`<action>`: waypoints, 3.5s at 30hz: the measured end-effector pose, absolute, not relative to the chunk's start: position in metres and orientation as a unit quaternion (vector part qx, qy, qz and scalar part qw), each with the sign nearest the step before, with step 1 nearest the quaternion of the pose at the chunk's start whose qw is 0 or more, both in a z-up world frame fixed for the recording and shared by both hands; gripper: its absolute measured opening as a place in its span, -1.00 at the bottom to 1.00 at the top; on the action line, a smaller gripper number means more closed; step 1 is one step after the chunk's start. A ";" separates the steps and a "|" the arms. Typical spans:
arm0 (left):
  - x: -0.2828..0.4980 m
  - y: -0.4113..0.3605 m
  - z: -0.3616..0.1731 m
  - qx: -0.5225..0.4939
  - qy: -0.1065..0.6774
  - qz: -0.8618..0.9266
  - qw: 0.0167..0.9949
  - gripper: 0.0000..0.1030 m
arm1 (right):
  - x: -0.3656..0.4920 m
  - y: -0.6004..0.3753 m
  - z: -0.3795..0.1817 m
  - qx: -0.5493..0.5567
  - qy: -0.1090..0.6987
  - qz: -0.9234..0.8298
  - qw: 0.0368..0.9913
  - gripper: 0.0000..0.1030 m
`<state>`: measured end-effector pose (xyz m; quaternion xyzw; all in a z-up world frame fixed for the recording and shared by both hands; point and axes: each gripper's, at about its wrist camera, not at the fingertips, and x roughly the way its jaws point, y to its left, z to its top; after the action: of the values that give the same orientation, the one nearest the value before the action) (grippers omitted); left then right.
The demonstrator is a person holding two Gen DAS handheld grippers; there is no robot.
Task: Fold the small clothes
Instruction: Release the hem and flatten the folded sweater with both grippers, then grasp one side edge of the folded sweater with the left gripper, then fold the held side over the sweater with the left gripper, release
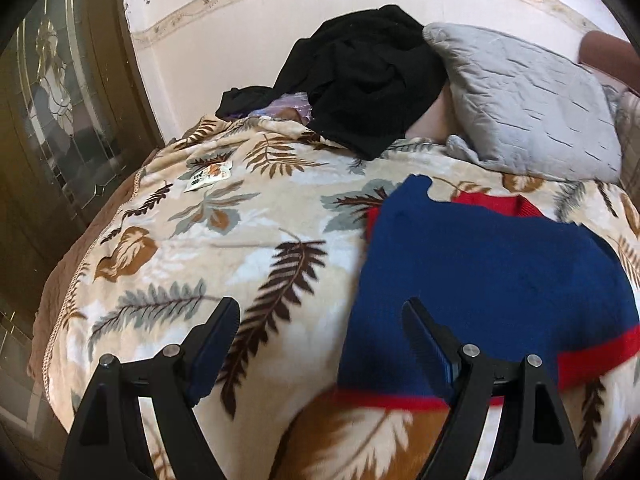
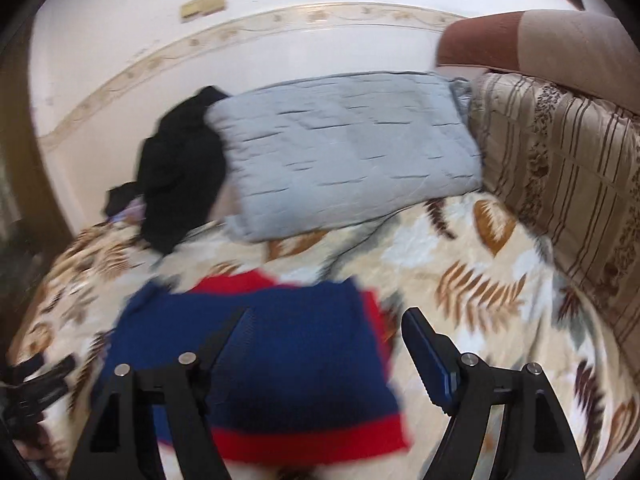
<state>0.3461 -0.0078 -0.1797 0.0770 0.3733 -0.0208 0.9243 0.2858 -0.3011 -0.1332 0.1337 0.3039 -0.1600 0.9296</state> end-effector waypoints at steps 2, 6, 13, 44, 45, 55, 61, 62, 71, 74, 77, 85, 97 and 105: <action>0.334 0.001 -0.178 0.076 0.363 -0.005 0.929 0.62 | 0.268 -0.278 -0.130 0.140 0.308 -0.141 0.930 0.55; 0.320 0.012 -0.162 0.067 0.346 0.010 0.936 0.62 | 0.236 -0.231 -0.125 0.142 0.311 -0.096 0.935 0.55; 0.347 0.022 -0.152 0.024 0.371 -0.024 0.928 0.71 | 0.218 -0.201 -0.123 0.127 0.316 -0.066 0.938 0.55; 0.434 -0.004 -0.256 -0.108 0.526 -0.098 0.838 0.71 | 0.226 -0.120 -0.111 0.040 0.276 -0.011 0.960 0.55; 0.433 -0.003 -0.256 -0.106 0.525 -0.098 0.839 0.71 | 0.222 -0.115 -0.108 0.040 0.275 -0.003 0.961 0.55; 0.436 0.019 -0.248 -0.106 0.515 -0.107 0.844 0.71 | 0.208 -0.157 -0.121 0.055 0.288 -0.043 0.955 0.55; 0.445 -0.006 -0.263 -0.103 0.542 -0.153 0.820 0.71 | 0.238 -0.249 -0.139 0.092 0.310 -0.149 0.934 0.55; 0.448 -0.007 -0.264 -0.102 0.541 -0.152 0.821 0.71 | 0.245 -0.265 -0.143 0.102 0.317 -0.162 0.929 0.55; 0.456 -0.031 -0.263 -0.112 0.520 -0.199 0.823 -0.59 | 0.267 -0.286 -0.166 0.120 0.325 -0.154 0.926 0.52; 0.452 -0.037 -0.255 -0.097 0.507 -0.200 0.833 -0.65 | 0.268 -0.277 -0.166 0.116 0.321 -0.145 0.928 0.52; 0.450 -0.038 -0.246 -0.103 0.496 -0.204 0.838 -0.67 | 0.270 -0.280 -0.170 0.119 0.326 -0.148 0.926 0.52; 0.425 -0.067 -0.202 -0.078 0.447 -0.229 0.861 -0.69 | 0.269 -0.305 -0.174 0.139 0.329 -0.167 0.919 0.52; 0.393 -0.166 -0.154 -0.020 0.440 -0.260 0.859 -0.70 | 0.268 -0.359 -0.182 0.175 0.346 -0.190 0.902 0.52; 0.363 -0.258 -0.164 0.010 0.463 -0.282 0.840 -0.70 | 0.248 -0.398 -0.177 0.195 0.334 -0.205 0.899 0.52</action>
<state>0.3629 -0.2581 -0.1639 0.0099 0.4629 -0.2821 0.8403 0.2483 -0.3981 -0.1766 0.1946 0.3345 -0.2053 0.8989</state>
